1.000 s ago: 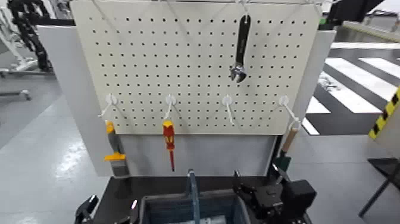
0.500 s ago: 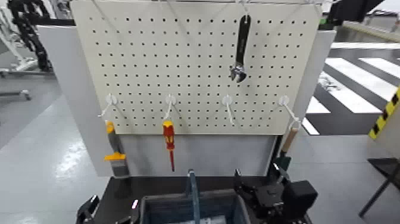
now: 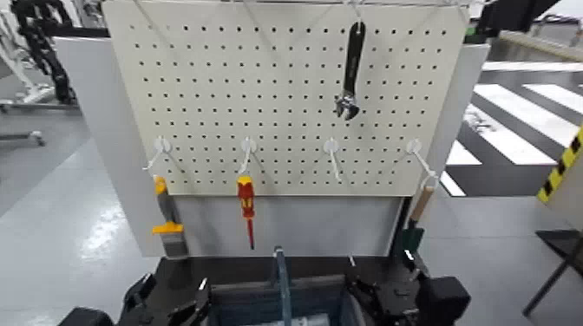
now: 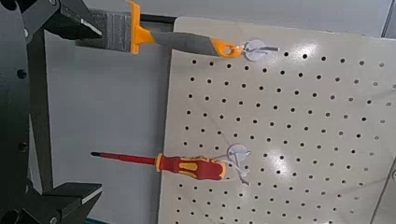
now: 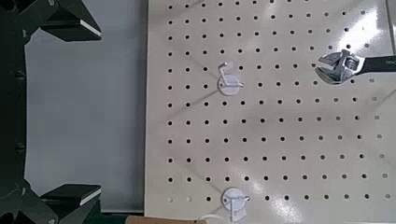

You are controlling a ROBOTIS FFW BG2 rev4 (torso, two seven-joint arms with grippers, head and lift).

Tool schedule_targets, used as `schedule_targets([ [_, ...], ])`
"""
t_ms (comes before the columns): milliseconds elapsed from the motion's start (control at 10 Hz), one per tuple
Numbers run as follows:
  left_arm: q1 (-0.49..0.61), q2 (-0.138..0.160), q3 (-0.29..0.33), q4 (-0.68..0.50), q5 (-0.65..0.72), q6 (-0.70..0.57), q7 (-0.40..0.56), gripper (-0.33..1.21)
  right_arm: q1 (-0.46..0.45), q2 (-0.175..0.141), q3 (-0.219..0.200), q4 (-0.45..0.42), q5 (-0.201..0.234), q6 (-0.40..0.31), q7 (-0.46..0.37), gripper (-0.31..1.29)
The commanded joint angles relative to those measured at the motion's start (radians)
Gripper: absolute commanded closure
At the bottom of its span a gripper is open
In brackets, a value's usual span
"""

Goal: Grasp the handle of the crate.

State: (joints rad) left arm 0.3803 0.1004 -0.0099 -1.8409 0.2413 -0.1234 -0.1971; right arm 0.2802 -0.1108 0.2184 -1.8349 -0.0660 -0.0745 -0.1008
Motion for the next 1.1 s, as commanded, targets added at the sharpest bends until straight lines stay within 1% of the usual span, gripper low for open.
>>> schedule_targets([
  [100,-0.028,0.019,-0.012,-0.018,0.078,0.07,-0.011,0.13,0.039,-0.001,-0.011,-0.037,0.0,0.027,-0.002,0.14],
  [300,-0.064,0.041,-0.021,-0.029,0.159,0.156,-0.039,0.13,0.06,0.0,-0.016,-0.058,0.003,0.042,-0.002,0.14],
  [500,-0.11,0.059,-0.036,-0.031,0.271,0.261,-0.073,0.13,0.083,0.002,-0.024,-0.083,0.005,0.051,-0.002,0.14],
  [700,-0.14,0.071,-0.031,-0.035,0.38,0.373,-0.119,0.13,0.099,-0.003,-0.024,-0.099,0.005,0.061,-0.002,0.14],
  [900,-0.15,0.09,-0.018,-0.055,0.487,0.472,-0.134,0.13,0.114,-0.004,-0.028,-0.116,0.005,0.076,-0.002,0.14],
  [1000,-0.152,0.107,-0.015,-0.052,0.587,0.518,-0.136,0.13,0.122,-0.004,-0.031,-0.126,0.012,0.078,-0.007,0.14],
  [1100,-0.159,0.127,-0.01,-0.061,0.635,0.571,-0.142,0.13,0.126,-0.004,-0.03,-0.129,0.015,0.078,-0.013,0.14],
])
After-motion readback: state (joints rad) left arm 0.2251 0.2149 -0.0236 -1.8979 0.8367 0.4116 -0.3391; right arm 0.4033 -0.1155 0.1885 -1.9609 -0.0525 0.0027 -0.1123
